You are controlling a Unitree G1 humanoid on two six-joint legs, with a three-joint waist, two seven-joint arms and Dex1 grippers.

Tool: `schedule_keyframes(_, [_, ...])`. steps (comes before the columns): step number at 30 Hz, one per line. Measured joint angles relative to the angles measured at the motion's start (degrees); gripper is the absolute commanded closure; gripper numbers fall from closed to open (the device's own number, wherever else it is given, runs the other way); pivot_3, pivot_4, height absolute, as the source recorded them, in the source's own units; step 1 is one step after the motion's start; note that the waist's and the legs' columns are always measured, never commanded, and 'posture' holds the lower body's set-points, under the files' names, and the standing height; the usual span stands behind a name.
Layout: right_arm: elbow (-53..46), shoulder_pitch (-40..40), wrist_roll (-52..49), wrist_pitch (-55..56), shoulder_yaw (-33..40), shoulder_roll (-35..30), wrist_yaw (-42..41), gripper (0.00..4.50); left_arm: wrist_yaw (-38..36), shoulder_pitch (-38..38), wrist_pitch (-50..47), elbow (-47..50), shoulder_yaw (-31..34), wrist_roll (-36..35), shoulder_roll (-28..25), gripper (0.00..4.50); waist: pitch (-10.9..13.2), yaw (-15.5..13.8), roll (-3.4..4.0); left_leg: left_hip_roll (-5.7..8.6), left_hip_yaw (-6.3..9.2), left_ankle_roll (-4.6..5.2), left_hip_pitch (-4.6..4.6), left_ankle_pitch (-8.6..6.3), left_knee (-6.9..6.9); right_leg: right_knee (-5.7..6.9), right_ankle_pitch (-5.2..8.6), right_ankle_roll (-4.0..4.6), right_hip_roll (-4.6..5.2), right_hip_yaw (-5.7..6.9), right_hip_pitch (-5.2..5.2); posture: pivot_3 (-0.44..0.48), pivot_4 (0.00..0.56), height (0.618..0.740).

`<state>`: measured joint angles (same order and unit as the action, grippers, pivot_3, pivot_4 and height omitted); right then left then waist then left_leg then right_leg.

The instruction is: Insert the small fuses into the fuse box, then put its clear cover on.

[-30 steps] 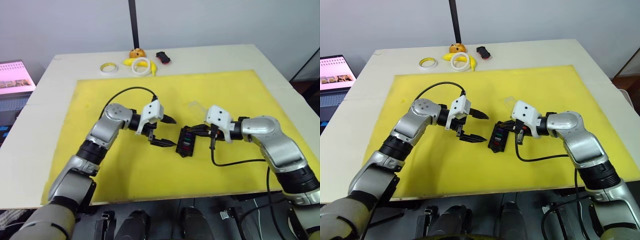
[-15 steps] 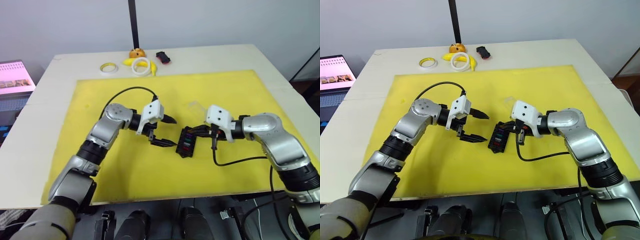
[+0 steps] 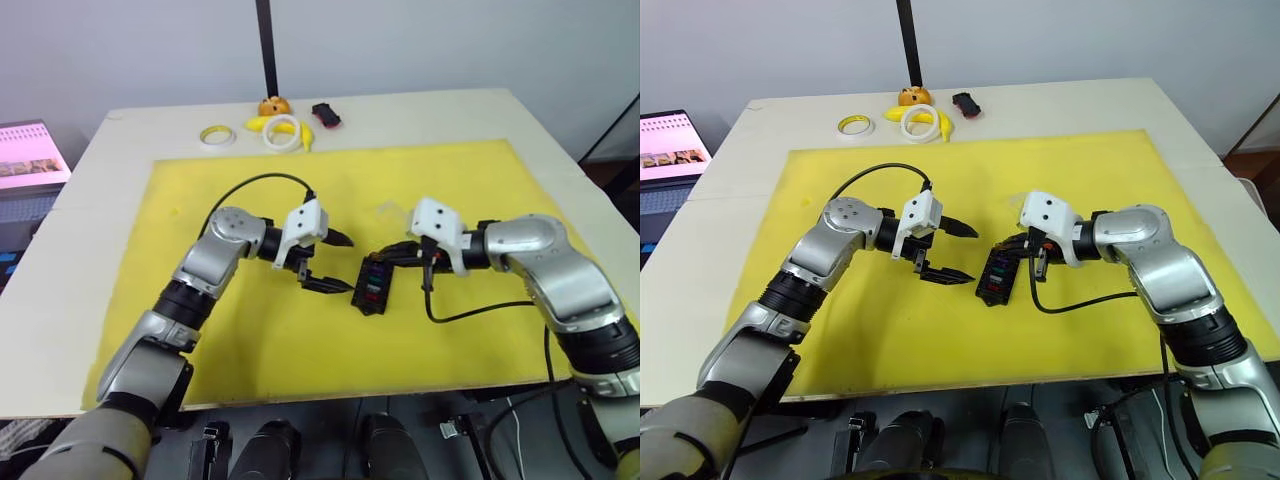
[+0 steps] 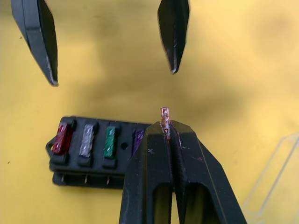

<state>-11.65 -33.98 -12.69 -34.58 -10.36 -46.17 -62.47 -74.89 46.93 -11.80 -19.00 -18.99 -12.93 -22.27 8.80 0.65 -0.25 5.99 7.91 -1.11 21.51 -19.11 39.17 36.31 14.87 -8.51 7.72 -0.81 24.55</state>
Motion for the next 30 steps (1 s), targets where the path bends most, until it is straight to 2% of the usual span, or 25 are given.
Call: schedule_keyframes(30, [1.5,1.8,2.1,1.6,-0.4,0.0,1.1,4.50,0.0,0.0,0.0,0.0,0.0,0.0,0.0,0.01,0.0,0.1,0.00,0.00,0.00,0.00,-0.01,0.00,0.00,0.02,0.00,0.00,0.00,0.00,0.01,0.000,0.150,0.740])
